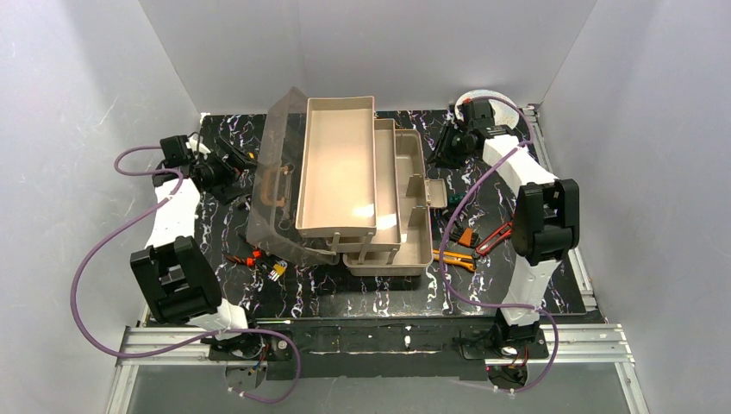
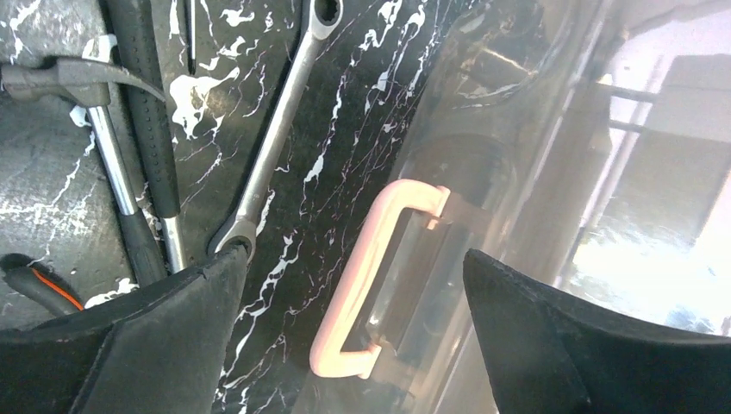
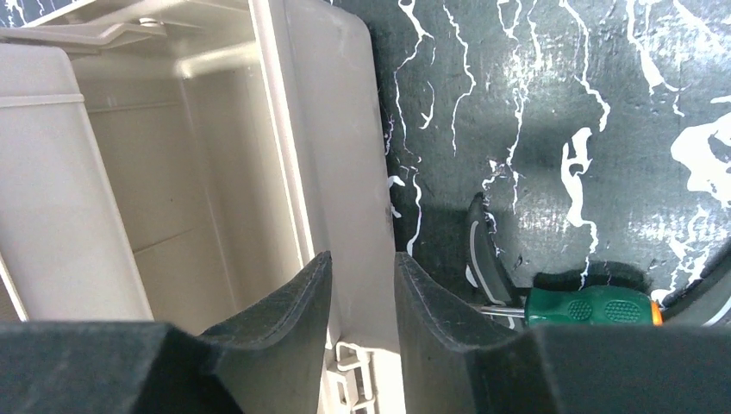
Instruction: Pack the tool kit
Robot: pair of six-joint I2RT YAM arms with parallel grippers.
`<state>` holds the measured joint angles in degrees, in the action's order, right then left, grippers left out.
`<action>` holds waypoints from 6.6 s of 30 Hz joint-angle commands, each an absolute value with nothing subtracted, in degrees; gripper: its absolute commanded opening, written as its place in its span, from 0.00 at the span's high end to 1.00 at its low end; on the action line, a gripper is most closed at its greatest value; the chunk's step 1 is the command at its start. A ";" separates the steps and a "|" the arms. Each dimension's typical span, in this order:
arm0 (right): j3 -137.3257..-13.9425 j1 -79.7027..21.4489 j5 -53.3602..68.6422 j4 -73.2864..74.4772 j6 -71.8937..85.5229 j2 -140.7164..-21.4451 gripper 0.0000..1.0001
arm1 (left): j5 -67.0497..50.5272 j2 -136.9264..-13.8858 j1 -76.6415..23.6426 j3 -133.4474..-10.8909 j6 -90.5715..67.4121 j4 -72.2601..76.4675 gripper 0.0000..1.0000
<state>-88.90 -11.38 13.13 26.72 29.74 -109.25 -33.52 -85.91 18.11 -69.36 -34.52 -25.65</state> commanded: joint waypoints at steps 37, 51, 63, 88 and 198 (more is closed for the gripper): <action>-100.63 -12.39 14.69 35.14 19.56 -115.46 0.40 | -43.68 -85.21 20.79 -56.14 -46.10 -12.15 0.06; -103.41 -8.54 13.17 37.82 19.69 -117.15 0.85 | -46.00 -83.87 15.37 -57.49 -44.87 -11.70 0.11; -103.37 -6.94 7.59 38.54 18.90 -115.00 0.85 | -46.40 -87.39 7.15 -61.01 -42.64 -14.21 0.12; -92.77 -6.94 14.72 20.99 23.57 -100.94 0.50 | -2.59 -85.32 13.90 -68.88 -32.54 -42.04 0.14; -81.04 -5.01 27.85 9.87 29.81 -93.73 0.50 | 1.79 -93.36 13.03 -74.04 -27.16 -44.93 0.24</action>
